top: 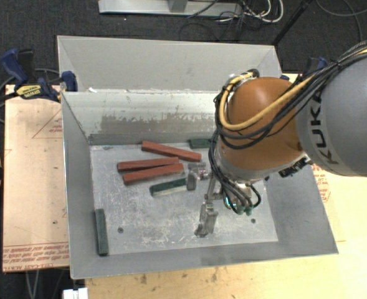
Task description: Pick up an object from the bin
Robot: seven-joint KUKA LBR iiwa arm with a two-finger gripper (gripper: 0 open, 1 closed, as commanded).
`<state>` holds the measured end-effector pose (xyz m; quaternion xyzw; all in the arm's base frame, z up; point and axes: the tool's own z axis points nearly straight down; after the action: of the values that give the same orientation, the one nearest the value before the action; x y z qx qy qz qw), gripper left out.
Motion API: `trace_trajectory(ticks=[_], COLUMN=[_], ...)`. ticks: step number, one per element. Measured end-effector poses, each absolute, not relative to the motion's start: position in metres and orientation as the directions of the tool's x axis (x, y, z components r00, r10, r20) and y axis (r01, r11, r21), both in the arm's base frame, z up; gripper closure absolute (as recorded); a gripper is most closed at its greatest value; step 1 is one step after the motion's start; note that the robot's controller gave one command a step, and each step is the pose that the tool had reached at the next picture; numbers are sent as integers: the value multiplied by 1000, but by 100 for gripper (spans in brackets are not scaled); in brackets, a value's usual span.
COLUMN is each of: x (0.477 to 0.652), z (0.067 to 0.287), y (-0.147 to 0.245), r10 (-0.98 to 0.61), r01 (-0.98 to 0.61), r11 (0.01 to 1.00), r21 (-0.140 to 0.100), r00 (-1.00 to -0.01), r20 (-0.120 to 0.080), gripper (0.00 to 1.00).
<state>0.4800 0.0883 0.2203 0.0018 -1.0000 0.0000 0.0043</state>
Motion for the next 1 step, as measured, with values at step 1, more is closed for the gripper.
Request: trace_trajectory(ticks=[1], x=[491], z=[261], y=[96], r10=[-316], r01=[-316], r11=[949], r21=[0], r00=[-949], r20=[-5], gripper=[0])
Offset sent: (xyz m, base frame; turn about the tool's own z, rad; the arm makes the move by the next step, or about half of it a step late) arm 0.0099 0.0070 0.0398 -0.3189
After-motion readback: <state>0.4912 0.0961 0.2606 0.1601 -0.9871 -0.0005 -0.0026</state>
